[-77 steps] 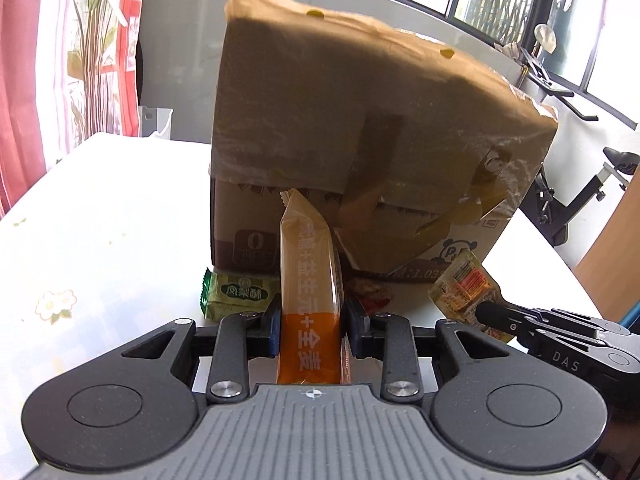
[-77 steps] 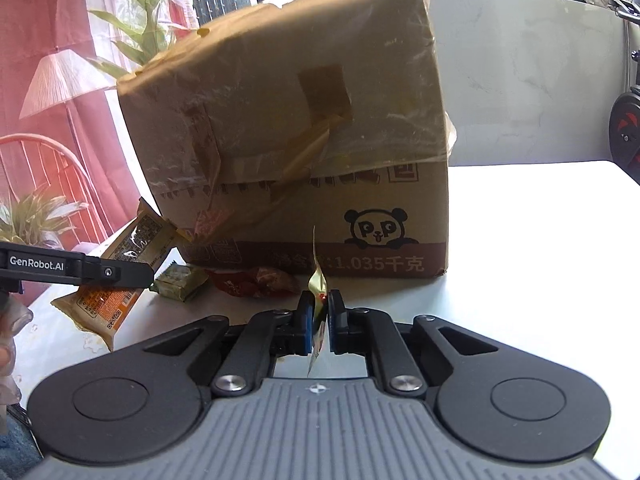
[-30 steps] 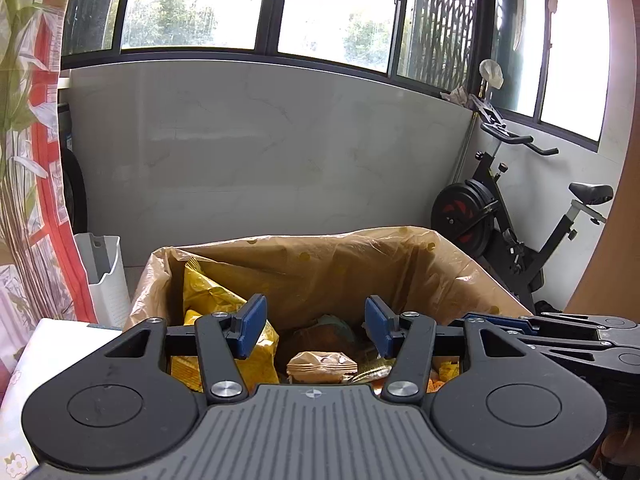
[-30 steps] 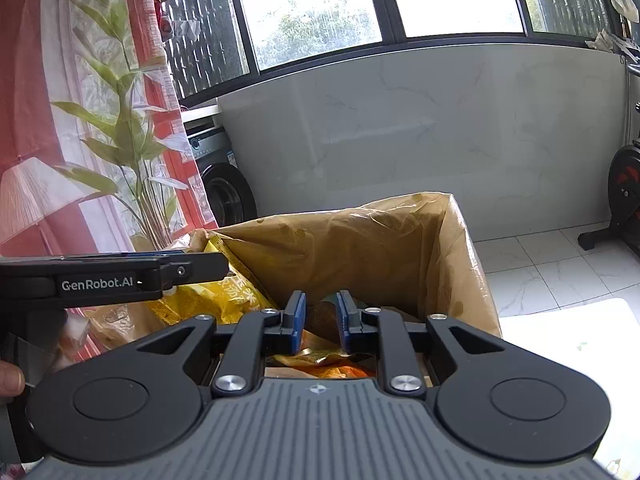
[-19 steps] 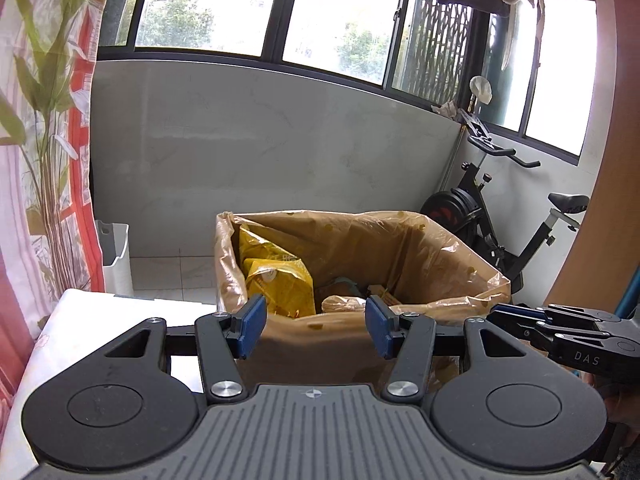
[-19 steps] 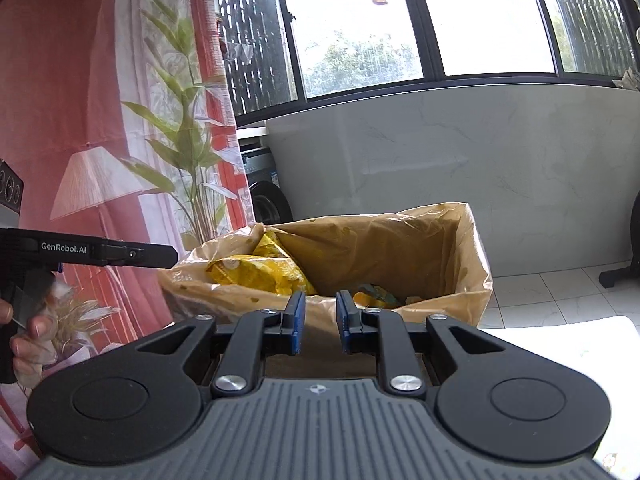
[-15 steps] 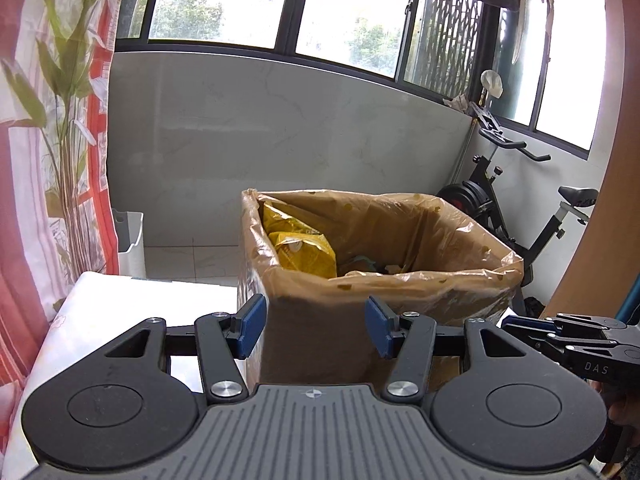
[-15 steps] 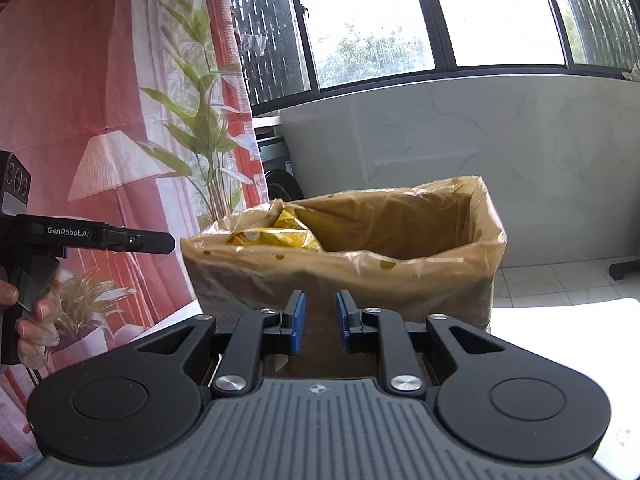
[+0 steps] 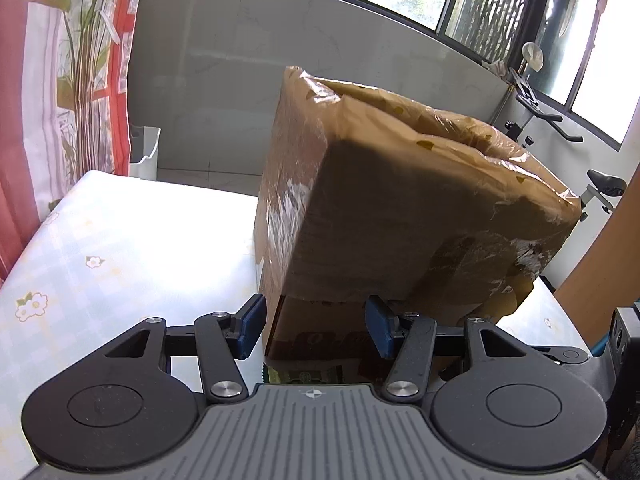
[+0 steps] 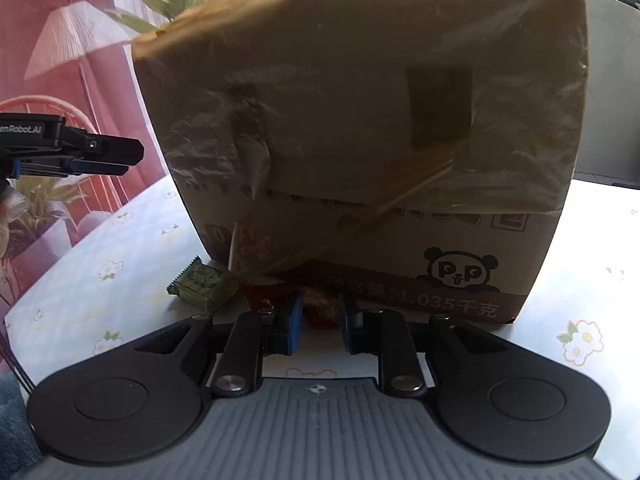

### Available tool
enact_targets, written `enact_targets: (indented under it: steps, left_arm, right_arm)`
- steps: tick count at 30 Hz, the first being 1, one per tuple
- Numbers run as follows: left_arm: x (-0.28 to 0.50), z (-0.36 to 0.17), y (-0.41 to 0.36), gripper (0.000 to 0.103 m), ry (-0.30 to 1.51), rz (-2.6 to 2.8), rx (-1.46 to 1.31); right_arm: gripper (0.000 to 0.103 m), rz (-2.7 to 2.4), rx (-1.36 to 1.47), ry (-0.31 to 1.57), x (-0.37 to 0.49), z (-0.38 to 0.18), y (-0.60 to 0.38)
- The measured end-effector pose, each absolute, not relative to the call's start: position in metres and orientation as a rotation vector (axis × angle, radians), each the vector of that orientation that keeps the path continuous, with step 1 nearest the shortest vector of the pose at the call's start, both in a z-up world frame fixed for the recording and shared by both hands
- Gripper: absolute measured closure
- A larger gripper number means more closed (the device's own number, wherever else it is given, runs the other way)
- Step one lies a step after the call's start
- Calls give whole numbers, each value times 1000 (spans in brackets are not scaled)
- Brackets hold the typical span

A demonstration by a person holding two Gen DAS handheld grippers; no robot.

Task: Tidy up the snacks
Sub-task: 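Move both tools back to the table beside the cardboard box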

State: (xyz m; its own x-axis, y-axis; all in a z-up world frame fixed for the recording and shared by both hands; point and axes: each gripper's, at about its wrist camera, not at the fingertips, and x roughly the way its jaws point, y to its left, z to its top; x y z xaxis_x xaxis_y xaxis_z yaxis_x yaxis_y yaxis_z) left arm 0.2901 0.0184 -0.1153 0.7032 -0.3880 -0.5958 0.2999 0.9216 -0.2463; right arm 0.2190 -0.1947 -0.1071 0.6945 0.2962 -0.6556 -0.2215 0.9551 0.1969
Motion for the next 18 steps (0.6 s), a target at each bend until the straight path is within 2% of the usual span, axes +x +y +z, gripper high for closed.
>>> enact_targets:
  steps: [7,18]
  left_arm:
    - [303,-148,14,46,773,-377,-137]
    - [308,-176,9,46,842,-350,-126]
  right_arm:
    - [66,285,33,760,236,-120,-185]
    - [66,320,-22,811,254,-130,-175]
